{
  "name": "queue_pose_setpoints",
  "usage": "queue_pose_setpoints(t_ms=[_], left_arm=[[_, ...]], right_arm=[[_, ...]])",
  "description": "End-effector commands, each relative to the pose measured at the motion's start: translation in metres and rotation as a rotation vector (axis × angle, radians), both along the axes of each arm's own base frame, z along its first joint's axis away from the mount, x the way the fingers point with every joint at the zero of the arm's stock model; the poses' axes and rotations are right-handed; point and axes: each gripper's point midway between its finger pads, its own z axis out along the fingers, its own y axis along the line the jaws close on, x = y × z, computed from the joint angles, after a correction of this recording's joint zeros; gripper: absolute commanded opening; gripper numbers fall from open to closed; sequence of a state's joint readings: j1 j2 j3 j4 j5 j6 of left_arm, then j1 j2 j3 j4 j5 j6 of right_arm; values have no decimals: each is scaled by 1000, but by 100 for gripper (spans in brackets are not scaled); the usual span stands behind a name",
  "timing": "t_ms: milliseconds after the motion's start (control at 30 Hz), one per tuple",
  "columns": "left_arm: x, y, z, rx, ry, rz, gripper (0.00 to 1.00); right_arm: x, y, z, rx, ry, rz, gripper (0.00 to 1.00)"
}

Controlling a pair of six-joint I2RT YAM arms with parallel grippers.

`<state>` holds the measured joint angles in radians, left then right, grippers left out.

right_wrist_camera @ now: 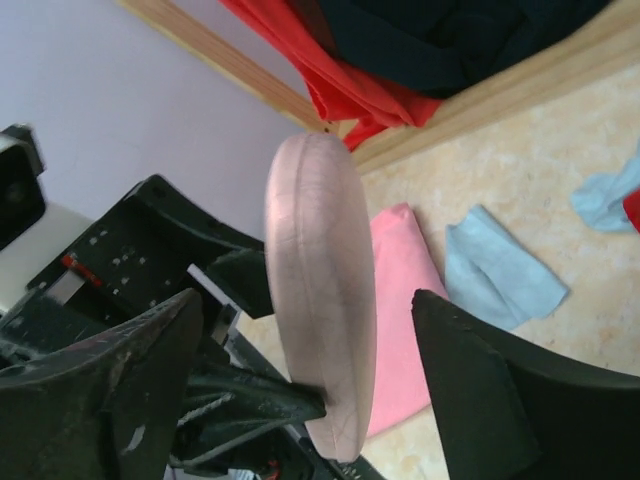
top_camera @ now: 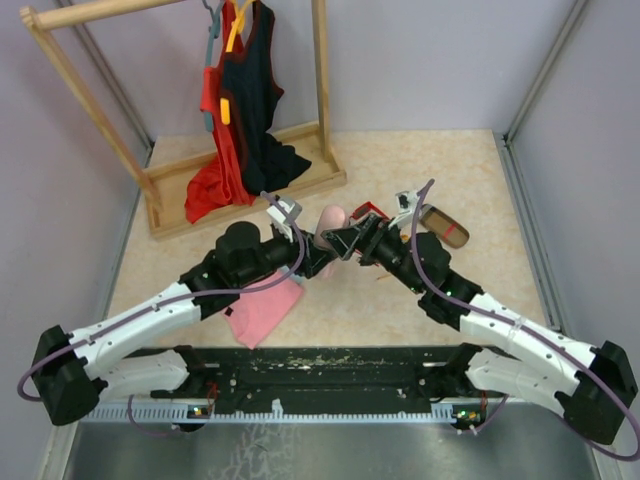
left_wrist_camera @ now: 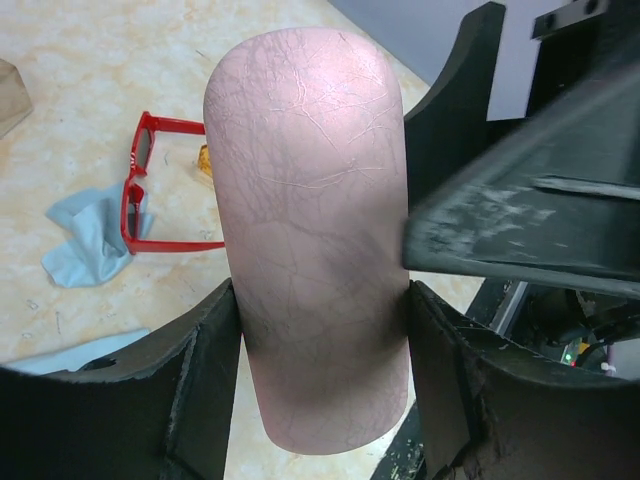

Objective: Organize the sunglasses
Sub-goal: Place the sunglasses case at the center of the board.

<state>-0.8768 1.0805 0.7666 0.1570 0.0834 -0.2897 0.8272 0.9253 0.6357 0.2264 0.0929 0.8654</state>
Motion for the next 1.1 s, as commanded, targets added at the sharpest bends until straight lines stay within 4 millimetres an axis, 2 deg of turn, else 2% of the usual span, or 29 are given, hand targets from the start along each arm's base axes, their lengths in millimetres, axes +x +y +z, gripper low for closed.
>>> queue_pose_setpoints(t_ms=[0,100,233,400,467,533,600,700,767,900,1000,1067], left_arm=[[0,2,43,-73,-65,8,11],[-3,2,52,-78,-71,-9,1],[-16,2,70,-116,-117,-69,0],[-35,4,91,-157,-222,-167,0],[-23,10,85,-110,-194,-90,0],[2,22,68,-23,-124,65,0],[24,39,41,110,-38,223,0],[37,58,1,244,128,392,0],[29,65,-23,243,242,461,0],[11,58,-64,240,368,531,0],[1,49,-97,287,422,584,0],[-4,35,-113,306,441,579,0]], right_arm=[[-13,-3,77,120,-225,38,89],[-18,-16,94,95,-313,17,91],[-30,-36,112,57,-414,-5,91],[-35,-69,115,-16,-456,-99,91],[-33,-86,107,-71,-427,-162,91],[-27,-105,100,-118,-383,-247,90],[-23,-123,88,-170,-330,-323,90],[-18,-147,69,-234,-244,-434,89],[-17,-158,57,-272,-195,-482,92],[-15,-178,31,-322,-71,-588,97],[-14,-179,16,-368,-24,-593,98],[-15,-178,8,-409,-6,-583,98]])
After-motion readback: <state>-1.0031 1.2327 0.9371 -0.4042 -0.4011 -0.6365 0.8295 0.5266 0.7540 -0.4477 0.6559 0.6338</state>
